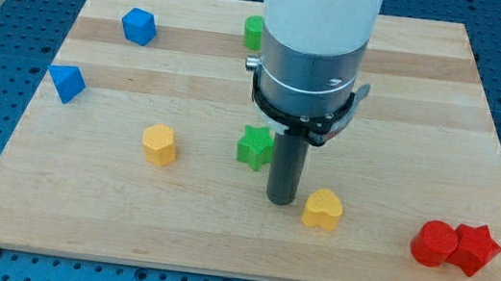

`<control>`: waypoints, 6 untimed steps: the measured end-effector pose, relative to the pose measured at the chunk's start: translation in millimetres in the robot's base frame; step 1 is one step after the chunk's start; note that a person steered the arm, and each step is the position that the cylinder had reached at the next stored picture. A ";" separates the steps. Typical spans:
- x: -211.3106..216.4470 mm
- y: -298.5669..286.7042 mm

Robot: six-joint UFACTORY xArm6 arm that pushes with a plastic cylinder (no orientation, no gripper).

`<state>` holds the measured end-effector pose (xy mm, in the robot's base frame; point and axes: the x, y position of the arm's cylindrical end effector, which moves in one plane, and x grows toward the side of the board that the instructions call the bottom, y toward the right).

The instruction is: Slide the yellow heart slightly to the right

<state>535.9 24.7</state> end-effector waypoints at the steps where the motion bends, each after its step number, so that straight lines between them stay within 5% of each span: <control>1: 0.0 12.0; 6: 50.1 31.3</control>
